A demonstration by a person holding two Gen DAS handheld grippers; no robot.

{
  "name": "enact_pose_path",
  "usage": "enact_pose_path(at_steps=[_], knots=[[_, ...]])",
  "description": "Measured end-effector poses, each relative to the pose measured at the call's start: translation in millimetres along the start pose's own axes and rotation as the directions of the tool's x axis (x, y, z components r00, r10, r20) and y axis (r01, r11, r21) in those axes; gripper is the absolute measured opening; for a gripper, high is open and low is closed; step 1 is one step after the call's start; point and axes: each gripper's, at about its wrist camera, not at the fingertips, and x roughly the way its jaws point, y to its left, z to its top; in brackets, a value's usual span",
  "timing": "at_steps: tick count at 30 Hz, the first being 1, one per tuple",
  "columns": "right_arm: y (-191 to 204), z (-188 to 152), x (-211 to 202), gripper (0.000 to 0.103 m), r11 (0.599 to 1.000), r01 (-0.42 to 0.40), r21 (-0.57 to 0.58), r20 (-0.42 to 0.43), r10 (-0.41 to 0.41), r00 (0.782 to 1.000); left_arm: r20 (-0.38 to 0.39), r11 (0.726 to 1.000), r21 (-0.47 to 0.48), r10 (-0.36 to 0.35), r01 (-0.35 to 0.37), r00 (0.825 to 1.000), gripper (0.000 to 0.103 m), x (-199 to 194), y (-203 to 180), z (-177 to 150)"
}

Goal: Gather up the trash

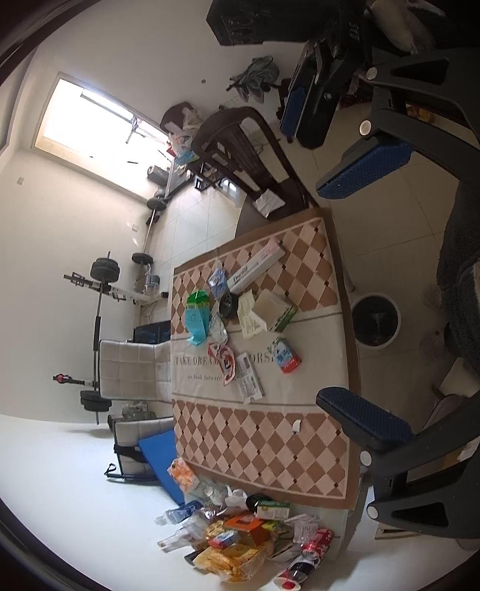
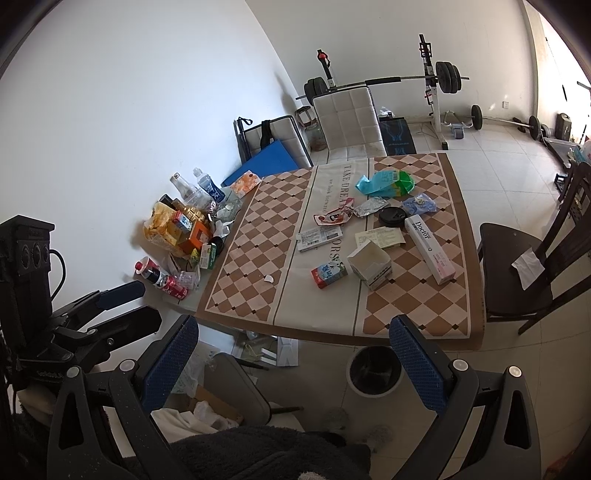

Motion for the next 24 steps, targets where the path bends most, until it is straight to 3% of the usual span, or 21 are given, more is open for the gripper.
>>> enact_pose_path(at_steps=[2, 4, 5, 7, 11, 13, 17, 20, 22, 24], knots=[[-5.8, 7.5, -2.4, 0.103, 0.999, 0.017, 0.028, 0.01, -0.018, 1.0, 0.036, 0.988, 0.035, 0.149, -0.15, 0.988, 0.103, 9.6, 2.4, 2.2], [-9.6, 8.7, 2.6, 0.103, 0.996, 0.064, 0.064, 0.02, -0.065, 0.998, 0.072, 0.953, 0.069, 0.289, -0.294, 0.955, 0.103, 27.6, 7.8, 4.3], [-15.4, 10.1, 6.2, 0.103, 0.992, 0.089, 0.086, 0.022, -0.091, 0.996, 0.074, 0.939, 0.08, 0.33, -0.335, 0.941, 0.103, 39.8, 11.7, 4.7], [-26.8, 11.8, 16.4, 0.103, 0.979, 0.158, 0.13, 0.019, -0.162, 0.987, 0.027, 0.934, 0.079, 0.348, -0.349, 0.937, 0.103, 69.8, 22.8, 6.5], [-75.3, 18.2, 54.5, 0.103, 0.947, 0.248, 0.202, -0.041, -0.245, 0.969, -0.131, 0.951, 0.011, 0.308, -0.31, 0.942, 0.103, 132.9, 40.7, 8.2], [-107.7, 23.4, 77.2, 0.103, 0.929, 0.29, 0.23, -0.079, -0.279, 0.957, -0.218, 0.963, -0.045, 0.248, -0.264, 0.944, 0.103, 163.4, 42.9, 10.7], [-167.0, 42.7, 138.2, 0.103, 0.884, 0.42, 0.206, -0.153, -0.395, 0.906, -0.375, 0.95, -0.186, 0.167, -0.25, 0.912, 0.103, 227.9, 43.2, 13.5], [-217.9, 61.4, 198.6, 0.101, 0.875, 0.444, 0.195, -0.226, -0.401, 0.888, -0.478, 0.899, -0.372, 0.026, -0.229, 0.878, 0.103, 287.9, 49.7, 15.4], [-249.4, 71.8, 242.1, 0.097, 0.875, 0.453, 0.171, -0.282, -0.397, 0.874, -0.525, 0.829, -0.504, -0.072, -0.242, 0.848, 0.103, 329.3, 54.0, 14.1], [-277.3, 81.5, 281.8, 0.096, 0.879, 0.454, 0.147, -0.34, -0.386, 0.858, -0.535, 0.752, -0.608, -0.151, -0.255, 0.831, 0.103, 364.5, 54.3, 15.6]])
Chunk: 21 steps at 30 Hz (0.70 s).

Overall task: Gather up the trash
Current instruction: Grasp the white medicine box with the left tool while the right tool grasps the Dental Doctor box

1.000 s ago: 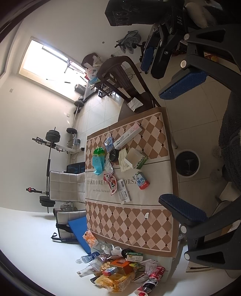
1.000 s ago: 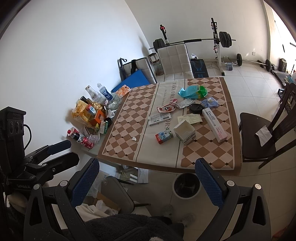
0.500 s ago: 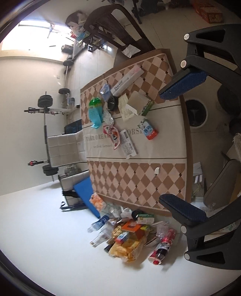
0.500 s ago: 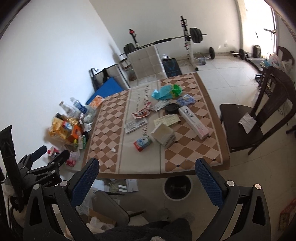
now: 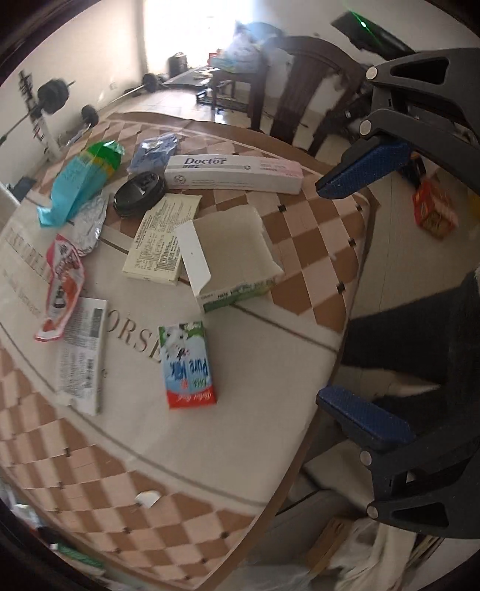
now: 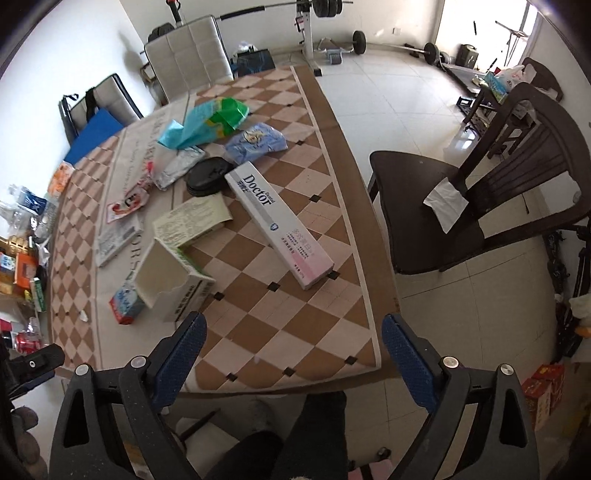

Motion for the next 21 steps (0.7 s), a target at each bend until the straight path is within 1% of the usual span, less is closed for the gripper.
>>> enact_pose_path(at_steps=[3, 7, 11, 14, 15, 16, 17, 18, 19, 20, 21], knots=[[1.8, 31.8, 52.9, 0.096, 0.999, -0.001, -0.047, -0.078, -0.002, 0.997, -0.039, 0.994, -0.11, -0.032, 0.027, 0.999, 0.103, 32.3, -19.5, 22.8], [16.9, 62.8, 110.4, 0.096, 0.988, 0.006, -0.153, -0.145, -0.028, 0.989, -0.087, 0.982, -0.188, -0.029, 0.012, 0.996, 0.103, 67.1, -41.9, 45.8], [29.8, 81.9, 153.7, 0.096, 0.97, 0.001, -0.243, -0.201, -0.051, 0.978, -0.139, 0.98, -0.177, 0.062, -0.086, 0.988, 0.103, 90.1, -57.4, 55.2], [33.4, 90.2, 177.5, 0.096, 0.962, -0.005, -0.273, -0.232, -0.061, 0.971, -0.157, 0.974, -0.155, 0.138, -0.163, 0.978, 0.103, 98.1, -58.3, 55.8], [33.8, 92.1, 183.8, 0.096, 0.96, -0.003, -0.279, -0.242, -0.067, 0.968, -0.157, 0.972, -0.153, 0.153, -0.177, 0.976, 0.102, 98.4, -56.5, 55.0], [33.9, 93.8, 189.2, 0.096, 0.96, -0.007, -0.281, -0.252, -0.067, 0.965, -0.155, 0.971, -0.154, 0.16, -0.184, 0.975, 0.099, 97.9, -54.3, 53.9], [33.4, 94.9, 192.9, 0.096, 0.96, -0.013, -0.281, -0.26, -0.063, 0.964, -0.152, 0.969, -0.157, 0.166, -0.19, 0.974, 0.087, 96.8, -51.8, 53.0], [32.7, 96.0, 195.6, 0.092, 0.959, -0.017, -0.282, -0.264, -0.061, 0.963, -0.15, 0.969, -0.159, 0.168, -0.191, 0.974, 0.078, 94.6, -49.8, 51.4], [32.6, 96.2, 197.7, 0.084, 0.959, -0.024, -0.284, -0.27, -0.056, 0.961, -0.143, 0.97, -0.158, 0.161, -0.183, 0.977, 0.078, 91.3, -48.8, 49.1], [32.1, 95.9, 199.5, 0.079, 0.958, -0.029, -0.285, -0.278, -0.053, 0.959, -0.134, 0.972, -0.152, 0.16, -0.179, 0.978, 0.078, 88.7, -48.1, 46.3], [30.4, 95.9, 200.9, 0.072, 0.957, -0.027, -0.288, -0.28, -0.057, 0.958, -0.121, 0.974, -0.136, 0.168, -0.184, 0.978, 0.078, 85.1, -49.3, 43.6]])
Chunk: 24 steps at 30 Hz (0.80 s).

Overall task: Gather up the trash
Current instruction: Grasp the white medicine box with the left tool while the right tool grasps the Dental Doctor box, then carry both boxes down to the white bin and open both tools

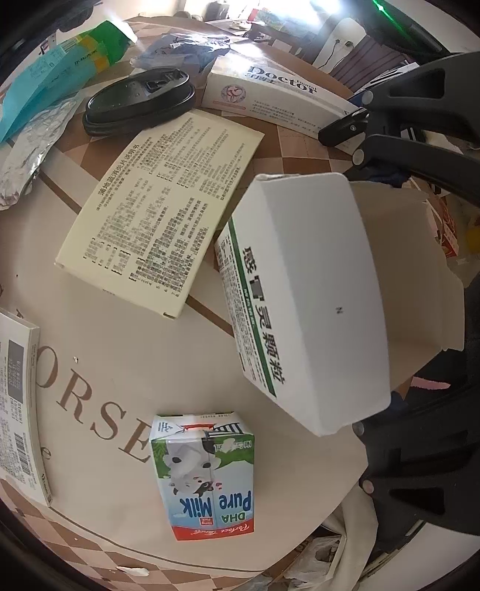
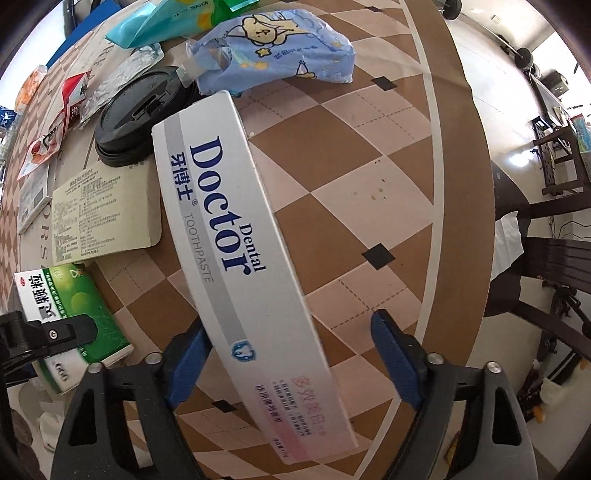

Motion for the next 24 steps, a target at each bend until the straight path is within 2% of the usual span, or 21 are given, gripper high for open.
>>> enact_pose_path(at_steps=[1, 3, 7, 11, 14, 18, 22, 24], knots=[[-0.2, -1.0, -0.7, 0.065, 1.0, 0.006, -0.005, 0.011, -0.006, 1.0, 0.019, 1.0, 0.027, 0.013, -0.014, 1.0, 0.077, -4.5, -1.4, -4.5], [-1.2, -4.9, -2.2, 0.06, 1.0, 0.001, -0.012, 0.014, -0.001, 1.0, 0.056, 0.995, 0.083, 0.056, -0.06, 0.997, 0.076, -10.2, -8.1, -15.2], [-11.1, -23.4, -6.4, 0.056, 1.0, -0.024, 0.011, 0.021, 0.024, 1.0, 0.144, 0.971, 0.177, 0.137, -0.162, 0.98, 0.075, -33.8, -19.0, -45.3], [-18.6, -45.7, -14.4, 0.054, 0.998, -0.048, 0.037, 0.03, 0.047, 0.998, 0.263, 0.923, 0.273, 0.197, -0.269, 0.944, 0.075, -61.4, -25.8, -85.4], [-20.8, -66.0, -24.9, 0.052, 0.995, -0.067, 0.073, 0.054, 0.063, 0.997, 0.339, 0.891, 0.322, 0.208, -0.321, 0.918, 0.075, -76.7, -24.0, -134.0], [-15.0, -103.3, -39.8, 0.051, 0.99, -0.087, 0.113, 0.083, 0.078, 0.993, 0.392, 0.874, 0.362, 0.173, -0.324, 0.903, 0.075, -101.2, -11.2, -180.7], [-1.3, -149.1, -52.9, 0.05, 0.983, -0.112, 0.147, 0.117, 0.095, 0.989, 0.419, 0.878, 0.379, 0.118, -0.292, 0.9, 0.075, -119.0, 18.1, -225.6], [1.3, -172.9, -55.8, 0.05, 0.98, -0.124, 0.155, 0.138, 0.103, 0.985, 0.429, 0.88, 0.39, 0.085, -0.27, 0.899, 0.075, -123.8, 46.3, -250.4]])
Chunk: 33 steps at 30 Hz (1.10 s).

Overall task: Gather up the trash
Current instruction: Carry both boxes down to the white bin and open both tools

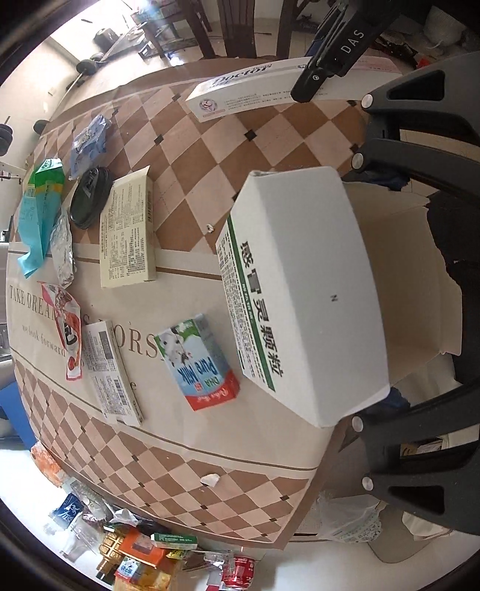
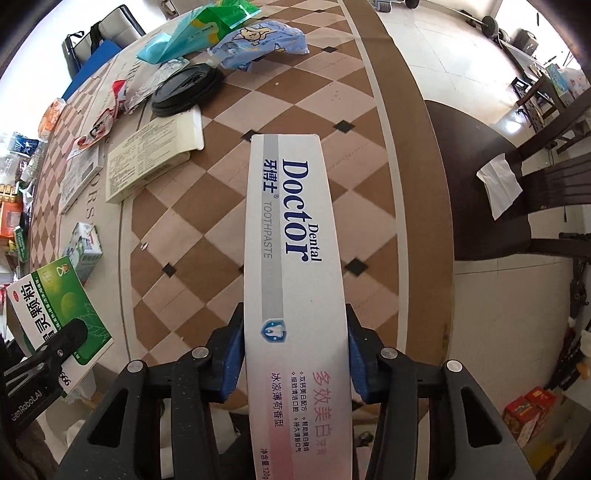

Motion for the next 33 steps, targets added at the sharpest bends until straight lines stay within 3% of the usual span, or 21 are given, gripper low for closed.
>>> enact_pose_path(at_steps=[6, 8, 12, 17, 22, 26, 30, 33], knots=[[27.6, -93.0, -21.0, 0.05, 0.996, -0.085, 0.013, 0.022, 0.084, 0.996, 0.024, 0.998, -0.004, -0.06, 0.06, 0.998, 0.075, 3.8, 60.4, -79.0], [39.4, -131.3, -21.3, 0.05, 0.993, -0.12, 0.0, -0.001, 0.12, 0.993, -0.001, 0.997, -0.023, -0.07, 0.07, 0.998, 0.075, 43.9, 82.0, -87.7], [60.1, -209.1, -1.6, 0.049, 0.986, -0.158, -0.049, -0.093, 0.153, 0.984, -0.092, 0.995, -0.063, -0.083, 0.077, 0.992, 0.075, 86.0, 107.1, -124.0], [63.1, -270.1, 70.0, 0.049, 0.988, -0.141, -0.069, -0.231, 0.122, 0.965, -0.194, 0.99, -0.101, -0.111, 0.093, 0.975, 0.075, 171.1, 116.0, -148.9], [50.3, -285.8, 172.2, 0.049, 0.995, -0.069, -0.077, -0.294, 0.044, 0.955, -0.262, 0.978, -0.148, -0.183, 0.148, 0.948, 0.075, 279.5, 102.1, -148.3], [39.1, -273.3, 248.2, 0.049, 0.995, -0.044, -0.087, -0.32, 0.014, 0.947, -0.317, 0.958, -0.164, -0.275, 0.234, 0.908, 0.078, 362.4, 84.4, -133.9], [26.4, -252.6, 318.4, 0.049, 0.995, -0.038, -0.089, -0.358, 0.003, 0.934, -0.371, 0.951, -0.179, -0.301, 0.251, 0.878, 0.08, 430.5, 67.4, -117.2], [20.6, -241.4, 364.8, 0.049, 0.994, -0.039, -0.103, -0.396, -0.005, 0.918, -0.4, 0.957, -0.16, -0.288, 0.243, 0.87, 0.086, 457.9, 57.6, -112.8]])
